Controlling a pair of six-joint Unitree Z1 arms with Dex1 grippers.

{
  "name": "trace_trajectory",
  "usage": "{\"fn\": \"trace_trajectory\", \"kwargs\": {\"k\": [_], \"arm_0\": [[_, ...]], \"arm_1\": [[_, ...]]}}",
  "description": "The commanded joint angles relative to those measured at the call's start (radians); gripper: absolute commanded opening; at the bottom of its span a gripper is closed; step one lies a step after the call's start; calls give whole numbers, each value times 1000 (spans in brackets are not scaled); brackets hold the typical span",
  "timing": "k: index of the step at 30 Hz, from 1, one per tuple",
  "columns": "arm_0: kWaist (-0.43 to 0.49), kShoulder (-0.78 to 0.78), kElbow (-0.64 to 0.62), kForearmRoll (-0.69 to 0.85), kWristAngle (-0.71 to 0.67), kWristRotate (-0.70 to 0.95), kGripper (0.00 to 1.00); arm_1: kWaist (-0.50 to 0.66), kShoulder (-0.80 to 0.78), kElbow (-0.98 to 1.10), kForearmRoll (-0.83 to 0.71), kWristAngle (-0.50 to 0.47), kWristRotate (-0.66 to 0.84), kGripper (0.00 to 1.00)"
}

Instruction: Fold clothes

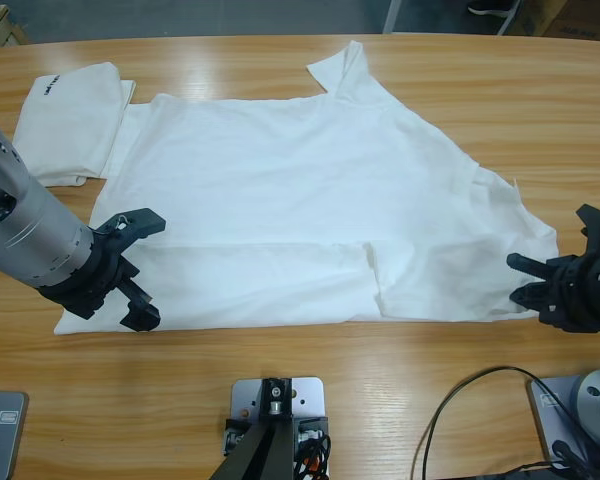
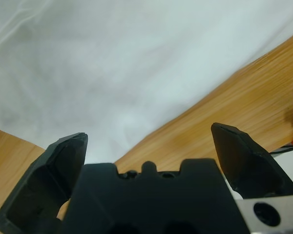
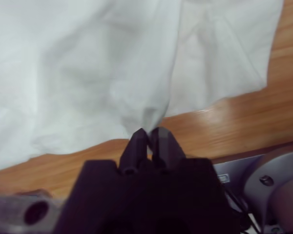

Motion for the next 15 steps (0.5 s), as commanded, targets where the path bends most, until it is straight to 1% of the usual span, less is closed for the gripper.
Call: {"fn": "trace_trajectory", "kwargs": {"k": [1, 9, 10, 11, 12, 13, 14, 15], "arm_0": [[-5, 51, 16, -9, -9, 11, 987], [-4, 47, 16, -7, -9, 12, 983], [-5, 47, 16, -8, -9, 12, 982], [-5, 47, 16, -8, -9, 12, 982], [-5, 45, 16, -8, -9, 11, 985], [-4, 44, 17, -7, -9, 7, 987], [-5, 41, 18, -7, -9, 0, 987], [-4, 35, 20, -7, -9, -12, 990]], "arm_1": [[-19, 85, 106, -53, -8, -15, 0], [-22, 110, 113, -84, -39, -19, 0], [-22, 110, 118, -95, -51, -19, 213], [-22, 110, 124, -107, -66, -20, 595], [-22, 110, 126, -110, -79, -25, 796], [-22, 110, 121, -109, -88, -44, 934], [-22, 110, 118, -105, -92, -58, 984], [-22, 105, 113, -101, -101, -74, 991]]}}
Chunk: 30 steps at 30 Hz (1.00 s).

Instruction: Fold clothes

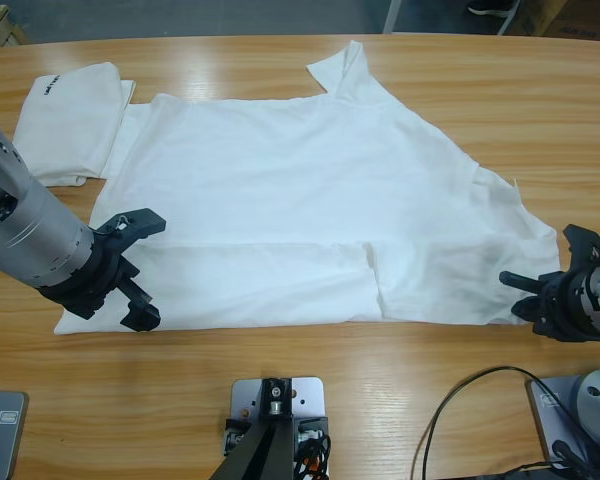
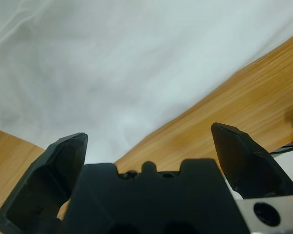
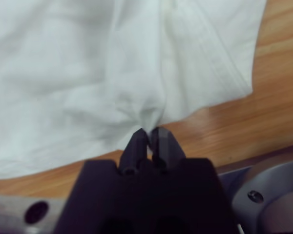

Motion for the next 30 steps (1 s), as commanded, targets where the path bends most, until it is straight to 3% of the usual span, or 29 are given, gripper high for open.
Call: {"fn": "trace_trajectory", "kwargs": {"k": [1, 6, 8, 11, 14, 17, 20, 22, 25, 28, 30], "arm_0": [[-4, 26, 24, -7, -8, -27, 999], [33, -35, 35, -7, 19, -105, 1000], [77, -68, 32, -7, 31, -138, 1000], [179, -134, 32, -5, 37, -169, 980], [270, -149, 28, -3, 26, -223, 896], [371, -156, 37, 15, -85, -369, 893], [430, -174, 116, 7, -205, -504, 904], [435, -196, 171, 7, -207, -635, 919], [435, -187, 182, 5, -163, -643, 963], [435, -204, 118, 0, -88, -586, 957], [435, -220, 30, -9, -49, -465, 954]], "arm_1": [[-16, 18, 14, 3, -88, -83, 991], [-26, -62, -208, 391, -195, -147, 1000], [-48, -63, -270, 442, -226, -206, 1000], [-104, -61, -354, 410, -225, -378, 1000], [-271, -30, -443, 373, -110, -562, 1000], [-436, -68, -386, 345, 4, -492, 1000], [-451, -112, -259, 269, 69, -344, 1000], [-451, -107, -206, 266, 77, -264, 1000], [-451, -72, -194, 261, 69, -272, 1000], [-448, -42, -241, 204, 54, -428, 998], [-451, -3, -351, 162, 55, -662, 997]]}}
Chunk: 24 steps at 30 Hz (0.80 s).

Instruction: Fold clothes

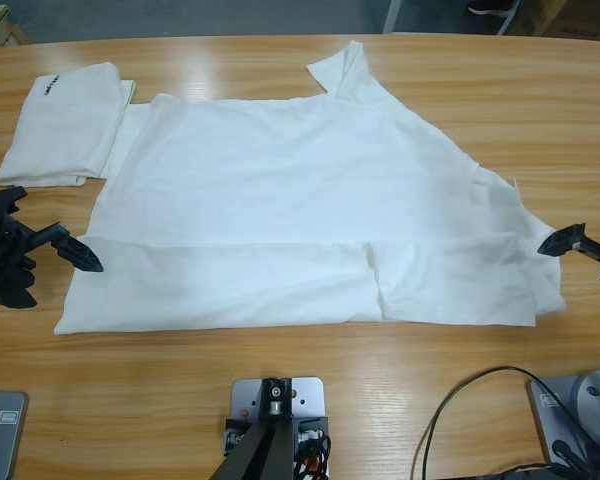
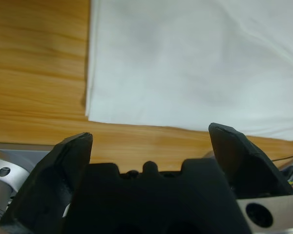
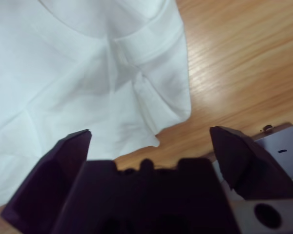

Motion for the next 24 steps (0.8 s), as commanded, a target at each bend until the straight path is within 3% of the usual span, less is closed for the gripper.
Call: {"fn": "trace_trajectory", "kwargs": {"k": [1, 4, 7, 9, 13, 19, 24], "arm_0": [[14, -38, -160, -28, 126, 199, 954], [11, 29, -240, -54, 114, 220, 962], [-23, 93, -229, -35, 69, 160, 981], [-53, 71, -172, -1, 65, 87, 1000], [-48, -42, 8, 12, -9, -128, 1000], [-48, -48, 55, 12, -59, -402, 1000], [-82, 4, 85, 11, -42, -627, 1000]], "arm_1": [[-18, 135, -203, -108, -4, -492, 1000], [-34, 298, -393, -124, -10, -711, 996], [-118, 356, -507, 18, -10, -720, 999], [-122, 302, -468, 124, -46, -620, 1000], [-107, 106, -204, 129, 8, -322, 999], [-95, 29, -27, 100, 135, 61, 996], [-32, -25, 43, 65, 77, 440, 991]]}}
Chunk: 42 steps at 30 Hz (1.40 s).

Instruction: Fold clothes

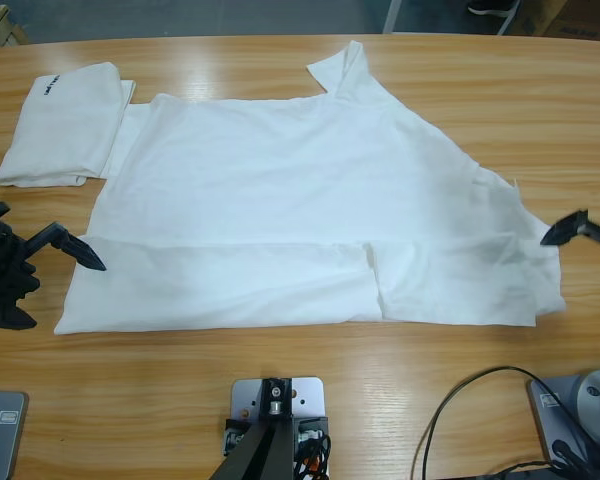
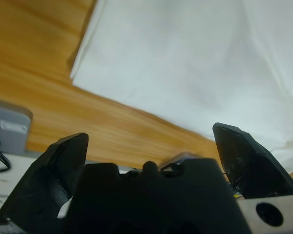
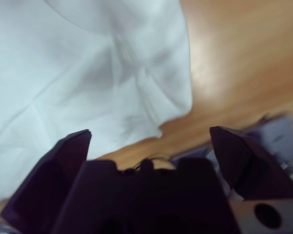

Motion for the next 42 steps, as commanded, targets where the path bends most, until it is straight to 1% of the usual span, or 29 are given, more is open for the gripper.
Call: {"fn": "trace_trajectory", "kwargs": {"k": [1, 2, 3, 4, 5, 6, 8, 10, 11, 13, 15, 16, 17, 19, 20, 21, 23, 24, 25, 26, 27, 29, 31, 33, 35, 36, 38, 40, 42], "arm_0": [[-52, 45, 82, 6, 0, -323, 1000], [-66, 45, 97, -11, 0, -355, 1000], [-85, 41, 112, -52, 0, -351, 982], [-103, 35, 118, -99, -1, -312, 916], [-114, 26, 124, -141, -5, -242, 891], [-121, 16, 126, -171, -5, -165, 885], [-134, -14, 125, -205, -2, 9, 905], [-146, -55, 130, -217, -1, 151, 910], [-148, -81, 136, -232, -2, 214, 912], [-154, -108, 129, -255, 0, 411, 909], [-174, -118, 107, -259, 22, 618, 908], [-199, -133, 99, -256, 40, 766, 908], [-213, -152, 92, -247, 51, 899, 903], [-227, -170, 48, -204, 34, 1046, 859], [-240, -158, 5, -143, 34, 1137, 861], [-243, -138, -38, -83, 35, 1182, 862], [-268, -109, -66, -40, 49, 1272, 862], [-291, -99, -66, -41, 64, 1350, 862], [-326, -82, -59, -40, 117, 1439, 862], [-368, -65, -49, -42, 172, 1494, 862], [-422, -39, -35, -53, 208, 1523, 862], [-528, 21, -10, -78, 238, 1528, 862], [-609, 63, 14, -101, 299, 1517, 865], [-627, 56, 50, -132, 387, 1493, 867], [-627, 43, 80, -162, 489, 1463, 867], [-627, 45, 96, -187, 516, 1452, 867], [-627, 59, 122, -228, 549, 1405, 867], [-627, 61, 144, -274, 563, 1361, 869], [-640, 69, 145, -288, 585, 1330, 872]], "arm_1": [[100, -84, 126, -40, -22, 524, 989], [123, -81, 133, -51, -13, 613, 977], [147, -88, 164, -98, -5, 696, 952], [169, -109, 218, -170, -3, 747, 945], [186, -140, 270, -238, -15, 757, 945], [206, -174, 318, -301, -33, 730, 946], [246, -250, 386, -404, -53, 585, 959], [263, -334, 395, -439, -51, 360, 963], [264, -376, 388, -442, -42, 235, 964], [264, -435, 356, -437, -9, -58, 972], [265, -423, 341, -434, 11, -274, 989], [277, -407, 339, -433, 15, -362, 995], [298, -391, 336, -435, 21, -415, 1000], [366, -328, 294, -420, 25, -485, 1000], [409, -271, 235, -373, 15, -530, 1000], [455, -204, 156, -291, -22, -599, 1000], [540, -87, 10, -113, -170, -739, 1000], [564, -71, -16, -85, -235, -750, 1000], [577, -74, -36, -74, -261, -765, 1000], [588, -65, -68, -39, -278, -778, 1000], [614, -38, -95, -8, -291, -783, 1000], [688, 16, -109, 7, -304, -772, 1000], [780, 78, -122, 27, -313, -751, 1000], [888, 148, -164, 74, -384, -748, 1000], [983, 202, -205, 131, -516, -748, 1000], [1013, 216, -207, 138, -563, -739, 1000], [1062, 234, -203, 141, -644, -675, 1000], [1109, 272, -195, 141, -669, -591, 1000], [1186, 316, -183, 143, -669, -487, 1000]]}}
